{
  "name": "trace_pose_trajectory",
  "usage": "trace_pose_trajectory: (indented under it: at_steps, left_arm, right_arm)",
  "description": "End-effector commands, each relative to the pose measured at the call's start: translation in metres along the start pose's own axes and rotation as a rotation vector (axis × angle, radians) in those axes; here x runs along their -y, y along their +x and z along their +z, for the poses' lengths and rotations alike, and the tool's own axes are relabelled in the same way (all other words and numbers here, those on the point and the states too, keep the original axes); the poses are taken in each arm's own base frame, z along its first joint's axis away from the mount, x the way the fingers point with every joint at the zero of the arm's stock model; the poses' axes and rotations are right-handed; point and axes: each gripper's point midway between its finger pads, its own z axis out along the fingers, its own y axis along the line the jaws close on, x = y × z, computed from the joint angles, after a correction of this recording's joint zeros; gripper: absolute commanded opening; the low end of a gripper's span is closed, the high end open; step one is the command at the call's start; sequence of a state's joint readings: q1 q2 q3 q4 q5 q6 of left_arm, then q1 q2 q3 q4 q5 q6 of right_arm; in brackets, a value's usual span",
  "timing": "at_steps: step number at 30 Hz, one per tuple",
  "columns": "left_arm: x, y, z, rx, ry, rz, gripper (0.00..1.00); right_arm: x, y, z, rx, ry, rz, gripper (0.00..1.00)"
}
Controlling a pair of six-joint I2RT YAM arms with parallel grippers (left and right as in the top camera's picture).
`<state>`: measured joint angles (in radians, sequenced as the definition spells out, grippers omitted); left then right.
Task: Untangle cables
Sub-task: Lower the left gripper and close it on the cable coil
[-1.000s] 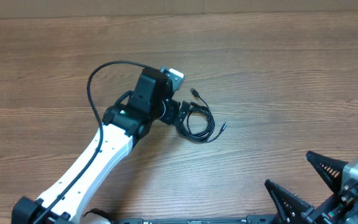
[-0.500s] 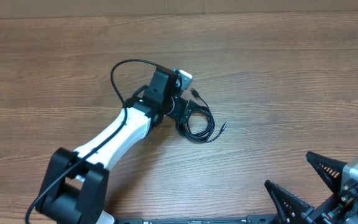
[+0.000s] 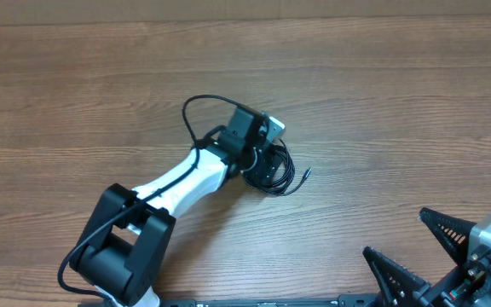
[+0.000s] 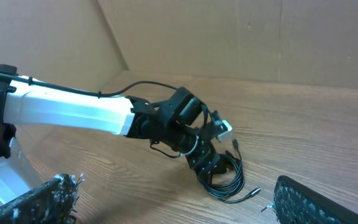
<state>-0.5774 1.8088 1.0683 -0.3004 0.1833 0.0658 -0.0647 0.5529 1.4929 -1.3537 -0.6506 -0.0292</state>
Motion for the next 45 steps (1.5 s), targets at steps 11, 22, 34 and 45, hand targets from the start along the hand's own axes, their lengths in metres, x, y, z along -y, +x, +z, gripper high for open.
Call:
trace_pose_trajectory:
  at_steps: [11, 22, 34, 45]
  left_arm:
    - [-0.002, 0.013, 0.007, -0.048, -0.032, 0.013, 0.72]
    - [-0.019, 0.013, 0.005, -0.053, -0.126, 0.015, 0.67]
    - [-0.019, 0.019, 0.009, -0.065, -0.125, 0.012, 0.52]
    - [-0.019, 0.019, 0.011, -0.065, -0.125, 0.009, 0.04]
  right_arm:
    - [-0.002, -0.002, -0.001, 0.003, -0.005, -0.001, 1.0]
    - [-0.002, -0.002, -0.001, 0.003, -0.005, -0.001, 1.0]
    - [-0.002, -0.001, -0.001, 0.001, -0.005, 0.001, 1.0]
    - [-0.002, -0.001, -0.001, 0.001, -0.005, 0.0, 1.0]
